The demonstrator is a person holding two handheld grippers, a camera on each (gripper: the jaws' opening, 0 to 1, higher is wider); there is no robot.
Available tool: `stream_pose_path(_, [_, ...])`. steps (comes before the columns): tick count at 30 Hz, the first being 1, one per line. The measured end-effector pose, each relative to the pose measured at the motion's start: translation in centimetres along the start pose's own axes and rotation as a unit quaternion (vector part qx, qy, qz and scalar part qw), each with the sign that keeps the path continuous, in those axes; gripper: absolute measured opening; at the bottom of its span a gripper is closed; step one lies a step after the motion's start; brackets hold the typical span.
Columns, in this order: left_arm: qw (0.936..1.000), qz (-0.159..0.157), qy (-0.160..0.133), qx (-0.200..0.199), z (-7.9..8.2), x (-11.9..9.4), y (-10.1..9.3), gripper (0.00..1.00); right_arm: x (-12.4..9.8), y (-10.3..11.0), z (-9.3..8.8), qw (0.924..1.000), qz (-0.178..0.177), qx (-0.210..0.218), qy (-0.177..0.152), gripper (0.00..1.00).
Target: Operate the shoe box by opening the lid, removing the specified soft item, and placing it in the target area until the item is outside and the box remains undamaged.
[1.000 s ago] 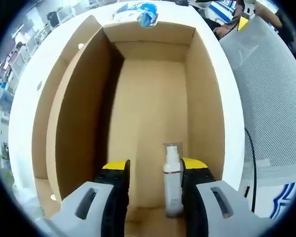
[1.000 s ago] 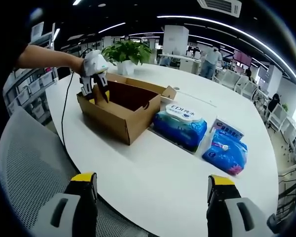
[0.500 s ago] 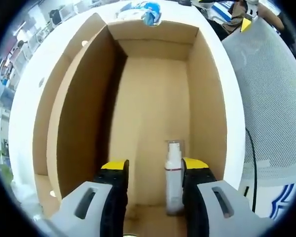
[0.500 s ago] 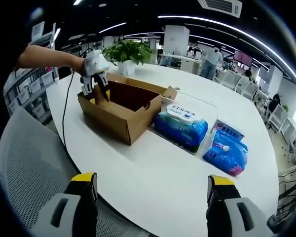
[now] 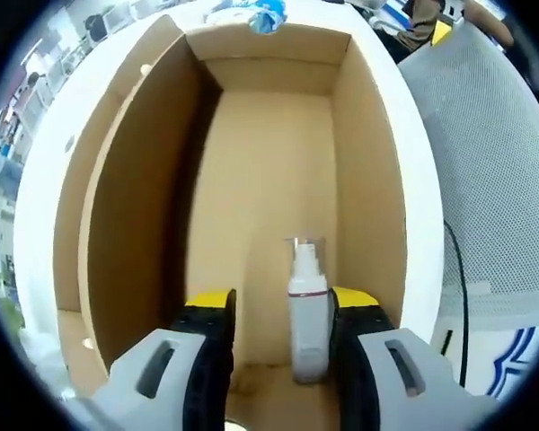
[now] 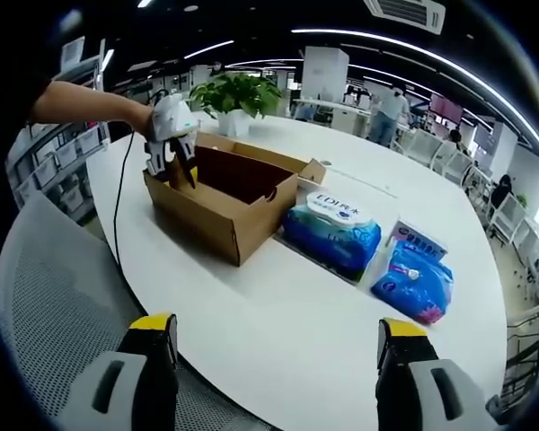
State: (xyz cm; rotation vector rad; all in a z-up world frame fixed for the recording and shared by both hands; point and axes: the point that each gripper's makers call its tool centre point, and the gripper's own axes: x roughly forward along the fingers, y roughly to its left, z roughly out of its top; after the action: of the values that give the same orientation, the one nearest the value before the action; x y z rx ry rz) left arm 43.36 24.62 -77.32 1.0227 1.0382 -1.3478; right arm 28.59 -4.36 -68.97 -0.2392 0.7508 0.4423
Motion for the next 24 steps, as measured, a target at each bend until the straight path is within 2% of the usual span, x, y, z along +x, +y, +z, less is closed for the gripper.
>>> stream_pose_path(10, [0.9999,0.004,-0.001,-0.011,-0.2,-0.1,-0.4,0.39,0.1,0.1,0.1,1.0000,0.000,-0.002,0.000,0.92])
stream_pose_path(18, [0.9998,-0.012,-0.001,-0.013,-0.3,-0.1,-1.0,0.31,0.3,0.4,0.4,1.0000,0.005,-0.002,-0.004,0.91])
stream_pose_path(24, [0.9998,-0.015,0.002,-0.014,-0.4,0.1,-0.8,0.31,0.5,0.4,0.4,1.0000,0.007,-0.002,-0.005,0.91])
